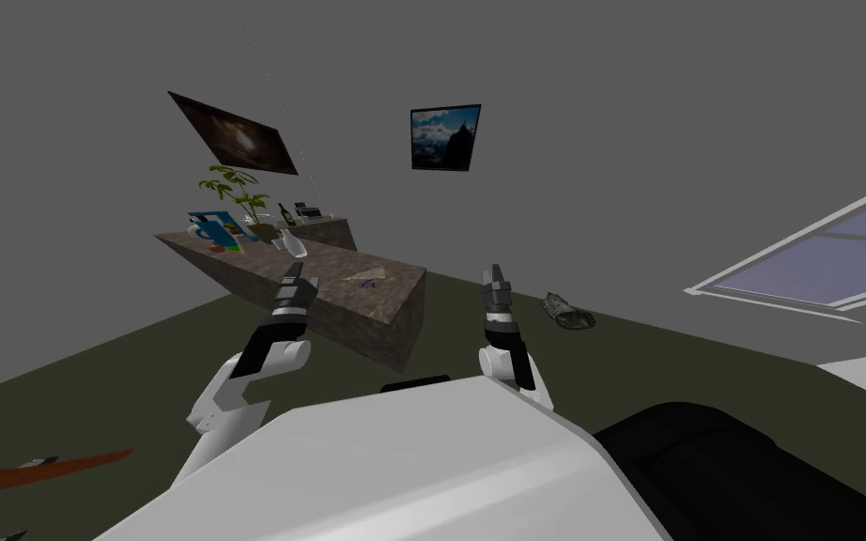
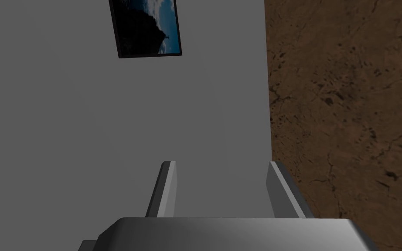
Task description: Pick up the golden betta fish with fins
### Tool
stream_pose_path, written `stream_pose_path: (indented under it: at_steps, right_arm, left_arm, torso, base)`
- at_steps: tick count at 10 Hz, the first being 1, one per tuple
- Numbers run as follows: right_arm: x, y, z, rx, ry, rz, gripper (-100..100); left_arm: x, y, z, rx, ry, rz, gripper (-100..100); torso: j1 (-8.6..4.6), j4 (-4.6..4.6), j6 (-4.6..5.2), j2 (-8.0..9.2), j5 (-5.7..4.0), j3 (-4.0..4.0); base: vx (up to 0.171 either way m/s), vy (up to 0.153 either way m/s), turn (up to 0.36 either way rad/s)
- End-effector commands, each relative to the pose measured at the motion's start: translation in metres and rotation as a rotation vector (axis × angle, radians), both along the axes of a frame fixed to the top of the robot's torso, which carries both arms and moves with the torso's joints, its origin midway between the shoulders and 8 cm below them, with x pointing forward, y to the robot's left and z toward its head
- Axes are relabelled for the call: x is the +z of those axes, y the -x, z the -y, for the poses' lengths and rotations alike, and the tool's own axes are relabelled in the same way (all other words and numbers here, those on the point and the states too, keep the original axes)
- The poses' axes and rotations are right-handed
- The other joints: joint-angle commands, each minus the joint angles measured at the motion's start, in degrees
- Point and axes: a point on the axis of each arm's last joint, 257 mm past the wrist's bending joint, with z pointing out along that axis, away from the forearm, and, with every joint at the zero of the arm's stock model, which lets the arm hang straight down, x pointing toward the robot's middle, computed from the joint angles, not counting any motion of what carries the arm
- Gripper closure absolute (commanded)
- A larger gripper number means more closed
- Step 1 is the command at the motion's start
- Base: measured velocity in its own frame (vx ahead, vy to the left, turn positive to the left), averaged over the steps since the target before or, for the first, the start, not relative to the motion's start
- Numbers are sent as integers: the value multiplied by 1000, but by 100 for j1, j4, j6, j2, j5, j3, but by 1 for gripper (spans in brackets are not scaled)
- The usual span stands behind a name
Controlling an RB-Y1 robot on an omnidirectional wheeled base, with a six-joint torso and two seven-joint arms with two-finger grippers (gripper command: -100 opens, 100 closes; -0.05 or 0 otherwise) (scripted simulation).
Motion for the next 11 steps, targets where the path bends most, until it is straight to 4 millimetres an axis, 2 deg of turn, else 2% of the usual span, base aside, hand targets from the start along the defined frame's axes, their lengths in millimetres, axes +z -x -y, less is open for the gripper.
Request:
stream_pose_path:
  at_steps: [1, 2, 3, 4, 5, 6, 7, 8, 9, 10, 11]
  right_arm:
    - [0, 0, 0, 0, 0, 0, 0]
    - [0, 0, 0, 0, 0, 0, 0]
    - [0, 0, 0, 0, 0, 0, 0]
    - [0, 0, 0, 0, 0, 0, 0]
    - [0, 0, 0, 0, 0, 0, 0]
    - [0, 0, 0, 0, 0, 0, 0]
    - [0, 0, 0, 0, 0, 0, 0]
    - [0, 0, 0, 0, 0, 0, 0]
    - [0, 0, 0, 0, 0, 0, 0]
    - [0, 0, 0, 0, 0, 0, 0]
    - [0, 0, 0, 0, 0, 0, 0]
  left_arm:
    - [-6, -12, -17, 33, -1, -41, -100]
    - [-8, -13, -18, 35, 1, -49, -100]
    - [-11, -22, -33, 61, 2, -76, -100]
    - [-14, -23, -33, 63, 4, -87, -100]
    - [-18, -32, -48, 89, 9, -120, -100]
    - [-20, -33, -49, 91, 11, -129, -100]
    - [-23, -41, -63, 115, 18, -155, -100]
    - [-28, -41, -64, 118, 22, -172, -100]
    - [-28, -49, -78, 139, 30, -190, -100]
    - [-35, -50, -79, 144, 37, -218, -100]
    - [-37, -56, -92, 163, 48, -239, -100]
  torso:
    - [0, 0, 0, 0, 0, 0]
    - [-2, -1, 0, -3, 0, -2]
    - [6, -1, 1, -6, 1, -3]
    - [4, -1, 0, -7, 1, -4]
    - [13, -2, 0, -8, 3, -5]
    - [12, -3, -1, -13, 3, -8]
    - [15, -4, 1, -16, 3, -9]
    - [10, -4, 0, -15, 3, -9]
    - [13, -3, 0, -13, 2, -8]
    - [7, -4, 1, -18, 2, -10]
    - [13, -4, 0, -17, 2, -10]
  base:
    - [-23, -122, 49]
    - [-14, -95, 30]
    - [-17, -103, 41]
    - [-8, -78, 26]
    - [8, -89, 37]
    - [10, -74, 34]
    - [1, -96, 32]
    - [-1, -81, 24]
    - [11, -99, 31]
    - [10, -83, 21]
    - [9, -85, 32]
